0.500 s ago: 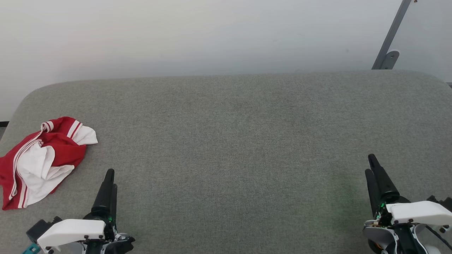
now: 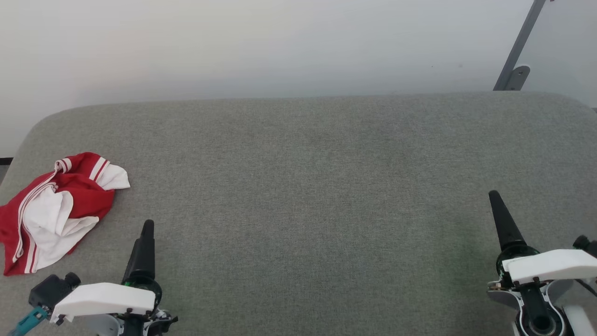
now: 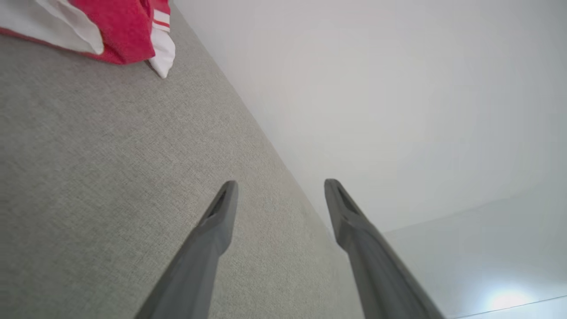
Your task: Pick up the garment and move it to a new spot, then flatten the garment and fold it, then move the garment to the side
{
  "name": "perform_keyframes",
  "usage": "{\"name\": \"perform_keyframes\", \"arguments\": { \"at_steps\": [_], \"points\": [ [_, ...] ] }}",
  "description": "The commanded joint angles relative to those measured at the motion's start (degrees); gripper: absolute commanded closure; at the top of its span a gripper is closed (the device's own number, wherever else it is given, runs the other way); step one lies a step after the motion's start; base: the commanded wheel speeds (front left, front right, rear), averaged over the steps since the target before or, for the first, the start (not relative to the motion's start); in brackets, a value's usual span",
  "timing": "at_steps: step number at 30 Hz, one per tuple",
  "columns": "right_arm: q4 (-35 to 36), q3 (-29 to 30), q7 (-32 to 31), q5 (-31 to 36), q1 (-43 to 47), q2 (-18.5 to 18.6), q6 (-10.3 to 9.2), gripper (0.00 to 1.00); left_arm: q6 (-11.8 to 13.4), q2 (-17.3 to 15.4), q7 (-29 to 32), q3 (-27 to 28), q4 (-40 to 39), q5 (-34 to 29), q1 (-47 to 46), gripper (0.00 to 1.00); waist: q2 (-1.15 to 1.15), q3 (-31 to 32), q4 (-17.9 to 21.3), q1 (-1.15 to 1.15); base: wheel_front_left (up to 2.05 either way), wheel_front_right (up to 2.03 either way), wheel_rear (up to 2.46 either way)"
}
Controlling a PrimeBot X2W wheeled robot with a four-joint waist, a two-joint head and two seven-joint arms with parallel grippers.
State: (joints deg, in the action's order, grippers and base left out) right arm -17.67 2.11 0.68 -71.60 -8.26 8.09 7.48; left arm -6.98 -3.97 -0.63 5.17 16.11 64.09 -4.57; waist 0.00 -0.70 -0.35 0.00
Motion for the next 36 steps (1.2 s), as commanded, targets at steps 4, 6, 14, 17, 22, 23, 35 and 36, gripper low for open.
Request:
{"name": "perform_keyframes", "arguments": {
  "at_steps": [4, 6, 14, 17, 22, 23, 35, 36],
  "points": [
    [0.6, -0.6, 1.46, 7.79, -2.01, 1.26, 0.01, 0.0, 0.44, -0.59, -1.55, -0.82, -1.5, -7.6, -1.31, 0.0, 0.0, -0.11, -0.1, 0.0, 0.0, 0.0, 0.0],
    [0.59, -0.98, 1.87, 10.65, -2.27, 1.44, 0.01, 0.0, 0.8, -0.58, -1.96, -1.34, -1.75, -10.05, -1.22, 0.0, 0.0, -0.18, -0.1, 0.0, 0.0, 0.0, 0.0],
    [1.03, -0.69, 3.49, 21.61, -3.01, 2.04, 0.01, 0.0, 2.23, -1.23, -3.56, -3.34, -2.76, -18.58, -1.19, 0.0, 0.0, -0.38, -0.26, 0.0, 0.0, 0.0, 0.0],
    [1.24, -0.63, 3.87, 24.11, -3.15, 2.24, 0.01, 0.0, 2.56, -1.5, -3.94, -3.77, -3.11, -20.22, -1.14, 0.0, 0.0, -0.44, -0.31, 0.0, 0.0, 0.0, 0.0],
    [1.52, -0.63, 4.81, 29.39, -3.36, 2.5, 0.01, 0.0, 3.45, -2.37, -4.87, -5.05, -3.36, -24.51, -0.68, 0.0, 0.0, -0.5, -0.34, 0.0, 0.0, 0.0, 0.0],
    [1.51, -0.69, 4.98, 30.38, -3.38, 2.53, 0.01, 0.0, 3.64, -2.56, -5.07, -5.29, -3.26, -25.38, -0.58, 0.0, 0.0, -0.49, -0.33, 0.0, 0.0, 0.0, 0.0],
    [-0.09, -1.91, 7.01, 39.11, -3.98, 3.86, 0.01, 0.0, 5.1, -3.93, -7.08, -7.51, -4.26, -32.71, 0.58, 0.0, 0.0, -0.31, -0.2, 0.0, 0.0, 0.0, 0.0],
    [-0.18, -2.07, 7.19, 39.65, -4.01, 3.97, 0.01, 0.0, 5.02, -4.01, -7.25, -7.6, -4.47, -33.12, 0.68, 0.0, 0.0, -0.3, -0.21, 0.0, 0.0, 0.0, 0.0]
  ]
}}
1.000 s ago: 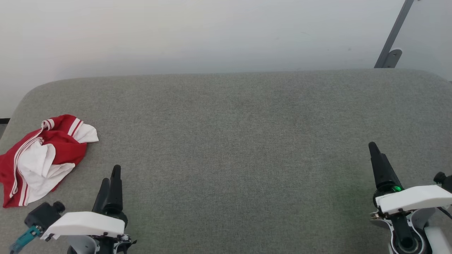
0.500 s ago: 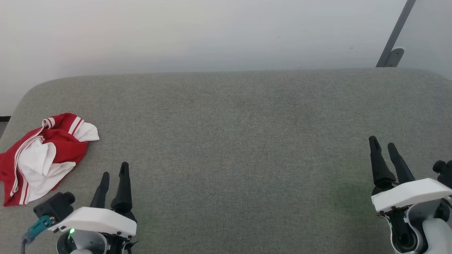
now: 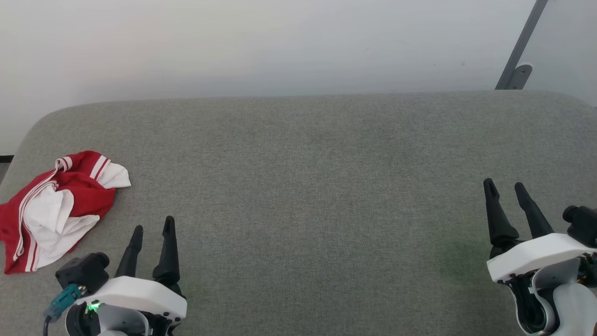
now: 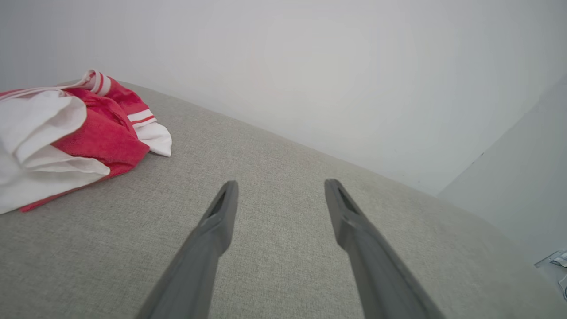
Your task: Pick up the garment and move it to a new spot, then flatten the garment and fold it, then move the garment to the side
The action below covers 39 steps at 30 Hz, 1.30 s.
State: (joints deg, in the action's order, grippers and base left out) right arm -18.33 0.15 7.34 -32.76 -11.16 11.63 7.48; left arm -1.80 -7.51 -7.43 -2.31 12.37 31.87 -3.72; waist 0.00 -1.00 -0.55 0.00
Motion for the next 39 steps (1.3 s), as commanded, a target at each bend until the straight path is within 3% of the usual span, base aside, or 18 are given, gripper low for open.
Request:
{"name": "perform_keyframes", "arguments": {
  "at_steps": [1, 24, 39],
  "points": [
    [0.4, -0.25, 0.69, 1.37, -1.22, 0.59, 0.01, 0.0, -0.21, -0.54, -0.59, -0.15, -0.91, -1.31, -0.11, 0.0, 0.0, -0.01, -0.02, 0.0, 0.0, 0.0, 0.0],
    [-1.0, -0.89, 3.8, 11.02, -2.23, 1.95, 0.01, 0.0, -0.86, -0.96, -3.74, 0.3, -1.0, -12.32, 0.77, 0.0, 0.0, -0.44, 0.49, 0.0, 0.0, 0.0, 0.0],
    [-1.02, -0.74, 5.58, 13.75, 0.4, 1.82, 0.01, 0.0, -3.64, 0.47, -5.52, 3.19, 0.23, -17.67, 0.73, 0.0, 0.0, -1.35, 0.8, 0.0, 0.0, 0.0, 0.0]
  ]
}}
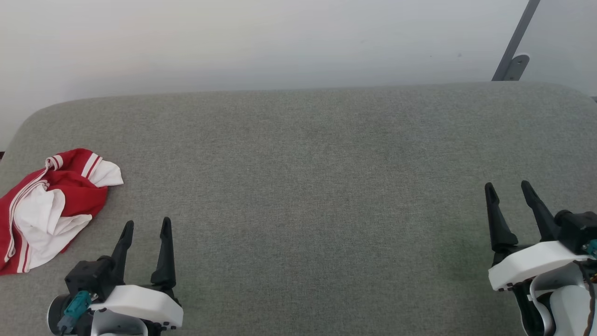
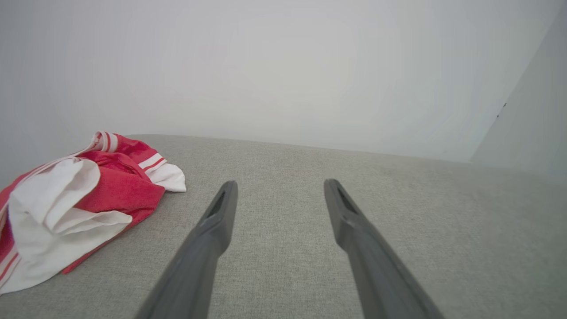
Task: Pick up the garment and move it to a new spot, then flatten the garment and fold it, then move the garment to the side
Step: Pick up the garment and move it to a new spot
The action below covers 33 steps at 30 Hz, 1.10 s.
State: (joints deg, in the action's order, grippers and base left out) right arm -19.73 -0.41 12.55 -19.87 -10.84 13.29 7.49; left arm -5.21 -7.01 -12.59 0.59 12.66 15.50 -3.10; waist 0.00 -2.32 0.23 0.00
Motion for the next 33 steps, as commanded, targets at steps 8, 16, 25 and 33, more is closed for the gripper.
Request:
{"name": "perform_keyframes", "arguments": {
  "at_steps": [8, 16, 25, 33],
  "points": [
    [0.53, -0.14, 1.43, 3.85, 0.15, 0.34, 0.0, 0.0, -1.33, 0.71, -1.31, 1.13, 0.95, -4.93, -0.33, 0.0, 0.0, -0.51, 0.19, 0.0, 0.0, 0.0, 0.0],
    [1.34, 1.81, 2.22, 5.93, -0.1, 0.3, 0.0, 0.0, -1.95, 1.55, -2.21, 1.35, 2.08, -7.06, -1.92, 0.0, 0.0, -1.51, -1.84, 0.0, 0.0, 0.0, 0.0],
    [1.68, 0.49, 2.71, 6.75, 0.7, 0.17, 0.0, 0.0, -2.23, 3.34, -2.71, 2.93, 2.07, -6.78, -1.34, 0.0, 0.0, -2.59, -10.41, 0.0, 0.0, 0.0, 0.0],
    [1.24, -2.32, 2.71, 6.01, 0.27, -0.5, -0.01, 0.0, -1.24, 4.05, -2.7, 3.26, 1.13, -6.65, 1.18, 0.0, 0.0, -2.74, -19.18, 0.0, 0.0, 0.0, 0.0]
  ]
}}
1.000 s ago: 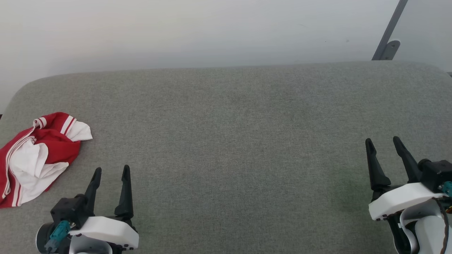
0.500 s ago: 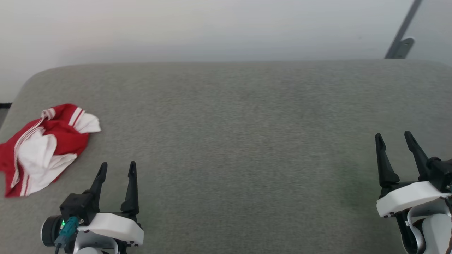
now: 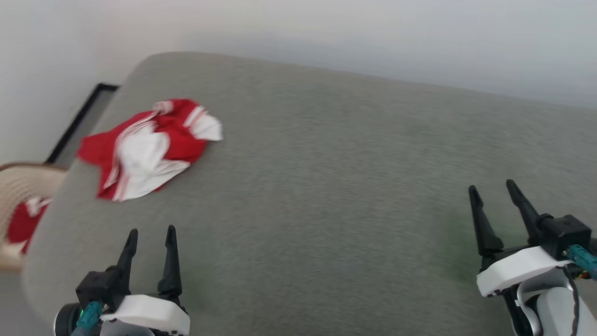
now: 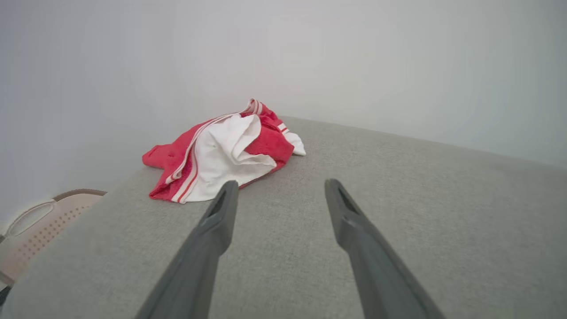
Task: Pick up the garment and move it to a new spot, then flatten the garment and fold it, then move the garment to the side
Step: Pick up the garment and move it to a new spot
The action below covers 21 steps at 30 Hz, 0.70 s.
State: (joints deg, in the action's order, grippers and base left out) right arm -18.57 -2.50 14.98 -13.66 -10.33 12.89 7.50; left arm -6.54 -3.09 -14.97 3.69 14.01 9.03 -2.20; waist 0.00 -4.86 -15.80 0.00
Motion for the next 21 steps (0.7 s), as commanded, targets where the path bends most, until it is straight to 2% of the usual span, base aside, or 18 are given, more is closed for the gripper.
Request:
{"name": "perform_keyframes", "arguments": {
  "at_steps": [1, 7, 11, 17, 21],
  "points": [
    [0.1, -0.32, 0.28, -0.33, -0.3, -0.12, -0.02, 0.0, 0.11, 0.15, -0.33, -0.17, -0.29, 0.11, 0.44, 0.0, 0.0, -0.26, -4.5, 0.0, 0.0, 0.0, 0.0],
    [-0.54, -3.81, 0.28, -1.0, -0.59, -0.74, -0.02, 0.0, 1.75, 0.14, -0.33, -1.44, -1.1, 3.61, 2.2, 0.0, 0.0, 0.02, -10.78, 0.0, 0.0, 0.0, 0.0],
    [-1.02, -6.23, 0.28, -1.57, -1.27, -1.16, -0.02, 0.0, 2.62, 0.17, -0.33, -1.76, -1.96, 5.21, 3.35, 0.0, 0.0, 0.05, -12.9, 0.0, 0.0, 0.0, 0.0],
    [-1.32, -7.83, 0.28, -2.01, -1.99, -1.58, -0.02, 0.0, 3.47, 0.18, -0.32, -2.2, -2.88, 6.83, 4.35, 0.0, 0.0, -0.59, -13.23, 0.0, 0.0, 0.0, 0.0],
    [-1.57, -8.09, 0.28, -2.41, -2.75, -1.32, -0.02, 0.0, 2.2, 0.18, -0.32, -2.47, -2.75, 6.02, 2.16, 0.0, 0.0, -2.1, -10.97, 0.0, 0.0, 0.0, 0.0]
  ]
}}
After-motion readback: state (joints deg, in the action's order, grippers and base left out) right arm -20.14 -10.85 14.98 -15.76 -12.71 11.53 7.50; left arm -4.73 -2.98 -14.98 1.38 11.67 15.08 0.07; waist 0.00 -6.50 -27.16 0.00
